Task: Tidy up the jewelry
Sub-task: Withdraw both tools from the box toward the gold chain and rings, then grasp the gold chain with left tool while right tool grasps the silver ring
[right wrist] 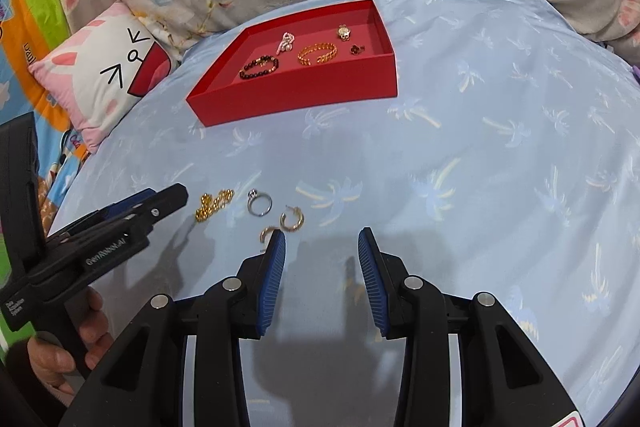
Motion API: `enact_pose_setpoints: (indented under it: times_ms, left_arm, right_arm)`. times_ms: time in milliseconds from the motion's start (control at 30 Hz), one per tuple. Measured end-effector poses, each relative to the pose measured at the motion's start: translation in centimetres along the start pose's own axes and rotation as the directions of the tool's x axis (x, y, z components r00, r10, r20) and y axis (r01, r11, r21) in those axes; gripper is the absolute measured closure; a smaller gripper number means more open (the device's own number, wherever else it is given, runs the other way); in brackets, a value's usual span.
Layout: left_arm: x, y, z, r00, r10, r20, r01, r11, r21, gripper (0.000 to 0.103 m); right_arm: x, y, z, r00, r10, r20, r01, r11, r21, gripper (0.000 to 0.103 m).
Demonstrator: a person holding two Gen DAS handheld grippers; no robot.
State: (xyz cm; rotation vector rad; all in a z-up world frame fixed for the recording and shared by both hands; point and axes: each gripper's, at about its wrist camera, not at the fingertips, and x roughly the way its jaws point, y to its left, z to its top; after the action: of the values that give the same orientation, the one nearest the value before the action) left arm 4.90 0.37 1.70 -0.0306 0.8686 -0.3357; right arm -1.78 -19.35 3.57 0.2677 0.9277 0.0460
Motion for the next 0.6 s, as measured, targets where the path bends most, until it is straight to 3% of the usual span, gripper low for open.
enact_pose_setpoints:
  times_ms: [267, 400, 533, 600]
  left_arm:
    - [1.6, -1.4, -0.9, 0.999, 0.019, -0.026, -0.017, 0.997, 0.076, 0.053]
    - [2.1, -2.1, -1.1, 0.999, 0.041, -0.022, -0.038, 0.993, 0.116, 0.065]
    - [2.3, -2.3, -0.9, 0.999, 0.038, -0.024, -0.035, 0.991, 0.126, 0.089]
    - [2.4, -2.1, -0.8, 0.999, 0.029, -0.026, -0.026, 0.993, 0.118, 0.093]
  right_arm:
    - [-0.1, -0.4, -0.2, 1.0, -0.003, -0.005, 0.003, 1.0, 0.013, 0.065]
    - [0.1, -0.3, 0.0, 1.0, 0.0, -0.007, 0.0, 1.0, 0.013, 0.065]
    - [0.5, -0.1, 0.0, 1.0, 0.008, -0.015, -0.008, 1.0, 0.008, 0.065]
    - [0.6, 0.1, 0.0, 1.0, 0.016, -0.018, -0.016, 1.0, 0.006, 0.065]
